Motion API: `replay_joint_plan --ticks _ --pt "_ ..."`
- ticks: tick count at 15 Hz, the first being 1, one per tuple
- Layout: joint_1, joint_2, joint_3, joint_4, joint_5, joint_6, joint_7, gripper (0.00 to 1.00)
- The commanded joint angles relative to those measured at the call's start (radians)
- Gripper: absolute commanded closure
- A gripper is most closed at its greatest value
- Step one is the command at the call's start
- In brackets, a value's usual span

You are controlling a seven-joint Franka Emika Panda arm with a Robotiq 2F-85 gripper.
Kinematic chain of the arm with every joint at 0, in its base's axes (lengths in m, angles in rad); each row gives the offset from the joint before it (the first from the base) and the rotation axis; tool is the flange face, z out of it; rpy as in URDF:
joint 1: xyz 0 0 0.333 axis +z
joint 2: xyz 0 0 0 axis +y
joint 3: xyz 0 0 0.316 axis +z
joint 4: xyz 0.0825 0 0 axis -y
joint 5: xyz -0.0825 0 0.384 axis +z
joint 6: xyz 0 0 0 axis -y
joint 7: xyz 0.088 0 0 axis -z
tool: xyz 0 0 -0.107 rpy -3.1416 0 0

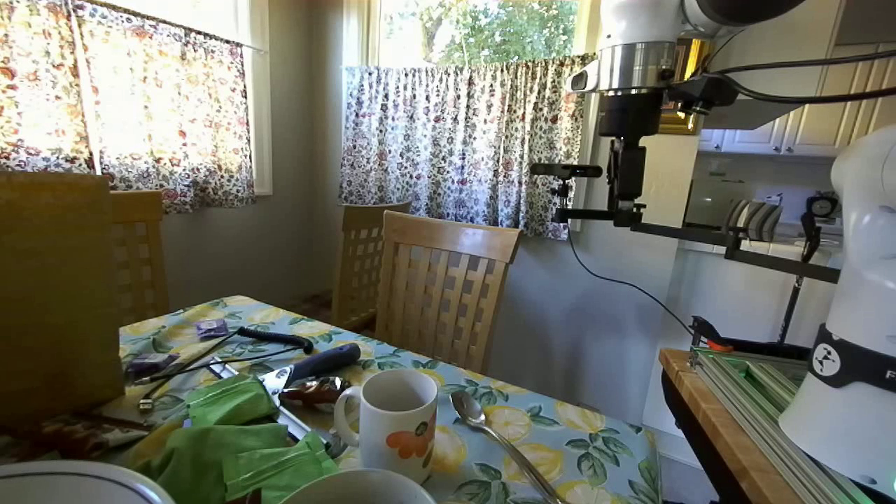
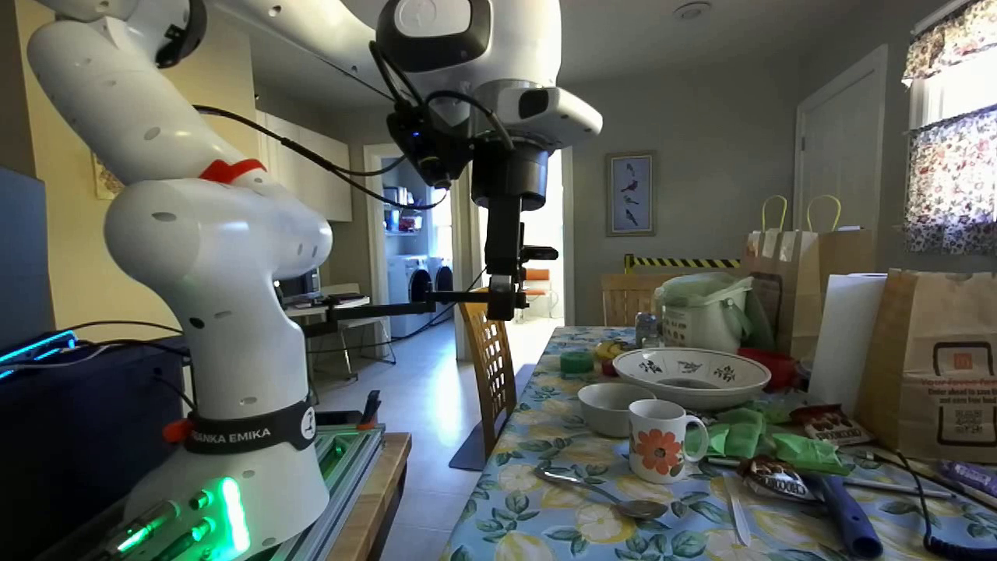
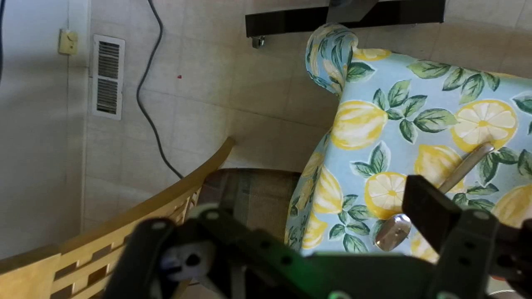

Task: Use the plastic knife to stir the contents of the small white bowl

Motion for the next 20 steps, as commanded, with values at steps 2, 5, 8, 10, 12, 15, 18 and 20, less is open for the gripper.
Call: replay_joint_plan --ticks 2,5,8,10,12,15,18,20 --pt "0.006 0.053 0.022 0.029 -0.039 -0.006 0.017 0.00" --pt "0.030 0.173 0.063 0.092 -0.093 0.008 0.008 0.00" --pt "0.055 0.319 0.092 0.164 -0.150 0.048 0.000 0.00" --pt "0.066 0.413 0.105 0.219 -0.197 0.084 0.001 0.00" --pt "0.085 0.519 0.116 0.291 -0.258 0.115 -0.031 0.00" --pt "0.125 0.649 0.107 0.388 -0.293 0.184 -0.120 0.00" --pt "0.153 0.750 0.099 0.459 -0.287 0.252 -0.237 0.00" --pt "0.158 0.805 0.094 0.488 -0.259 0.319 -0.335 0.00"
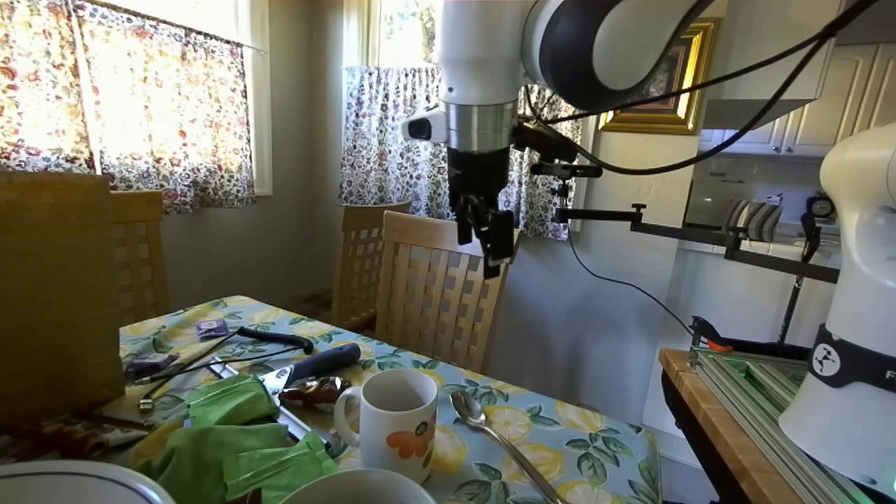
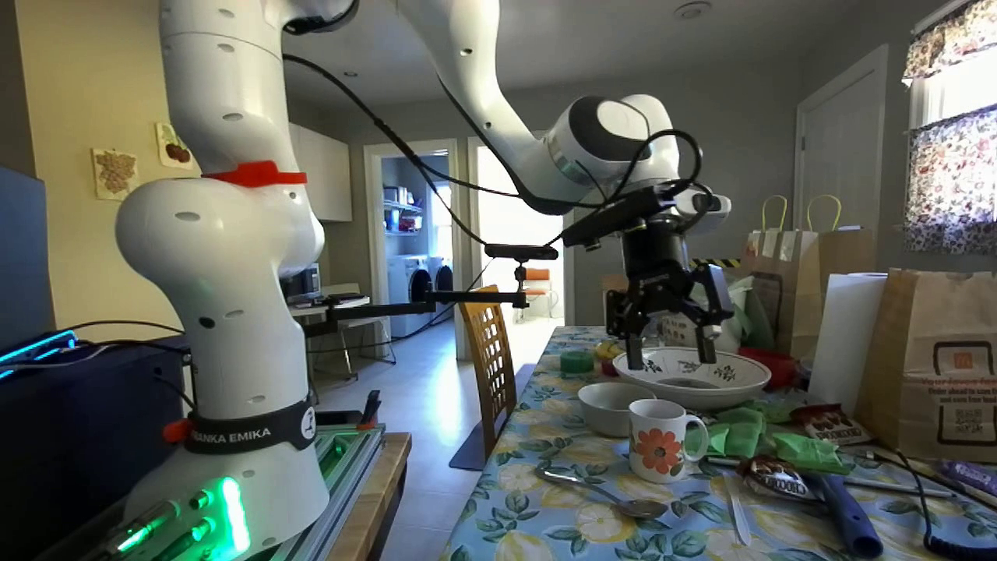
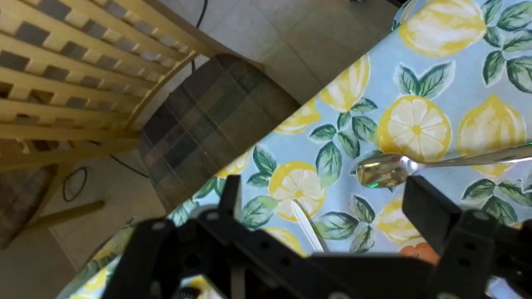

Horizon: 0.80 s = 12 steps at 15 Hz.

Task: Use the plastic knife to stir the contents of the small white bowl

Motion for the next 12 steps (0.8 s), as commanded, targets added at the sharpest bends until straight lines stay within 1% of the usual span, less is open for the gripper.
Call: replay_joint_plan --ticks 1,2,3,4,6,9,10,12 --pt "0.013 0.130 -0.022 0.087 0.014 0.089 -0.189 0.00" --pt "0.008 0.159 -0.025 0.098 0.027 0.120 -0.247 0.00" --pt "0.003 0.183 -0.025 0.113 0.048 0.119 -0.312 0.00" --pt "0.019 0.116 -0.025 0.058 0.015 0.105 -0.186 0.00" --pt "0.015 0.158 -0.030 0.080 0.025 0.121 -0.245 0.00" --pt "0.014 0.172 -0.031 0.092 0.027 0.122 -0.264 0.00" --pt "0.014 0.182 -0.023 0.088 0.040 0.165 -0.281 0.00" --pt "0.021 0.203 -0.022 0.093 0.027 0.251 -0.260 0.00"
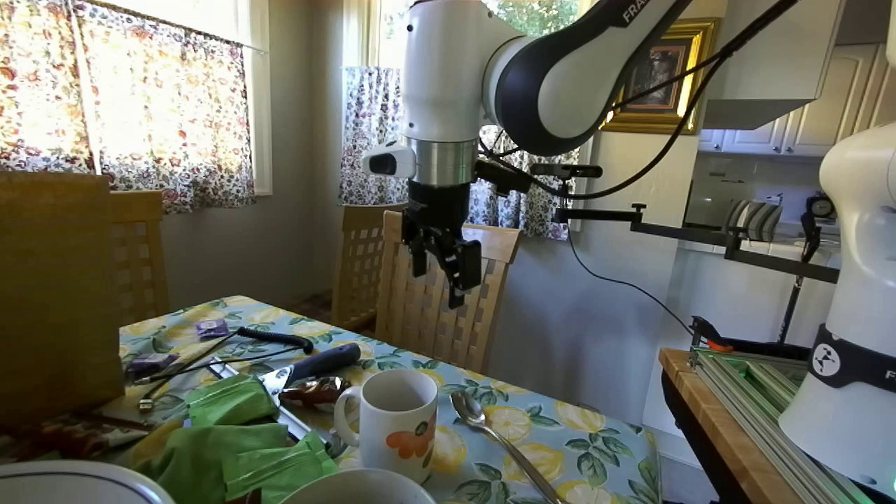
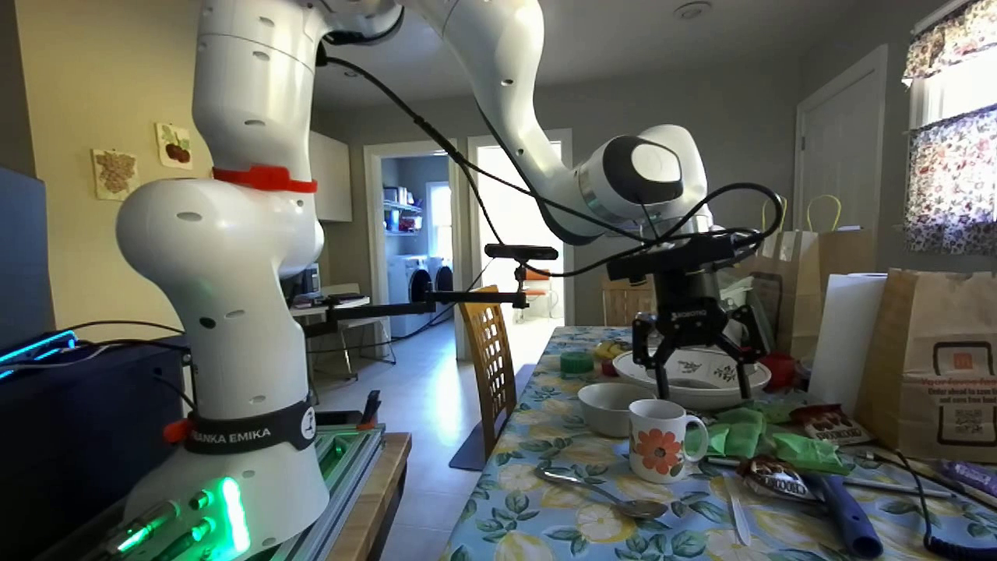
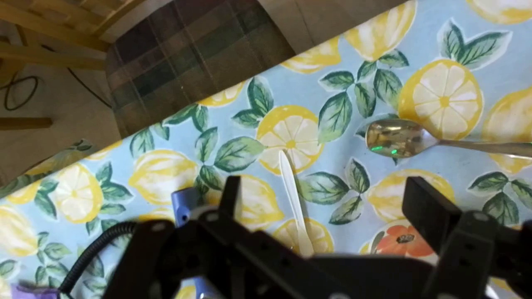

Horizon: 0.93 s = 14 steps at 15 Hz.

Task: Use the plastic knife to stir the contents of the small white bowl

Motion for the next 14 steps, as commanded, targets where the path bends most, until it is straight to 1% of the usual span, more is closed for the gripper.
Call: replay_joint_plan --ticks 1,5,8,11,14 --pt "0.014 0.041 0.001 0.004 0.020 0.125 -0.003 0.00" --pt "0.022 0.085 -0.012 0.001 0.004 0.227 0.041 0.00" --pt "0.024 0.107 -0.026 -0.004 -0.013 0.255 0.058 0.00" --pt "0.021 0.133 -0.039 -0.006 -0.031 0.292 0.042 0.00" --pt "0.016 0.179 -0.036 -0.002 -0.020 0.338 0.021 0.00"
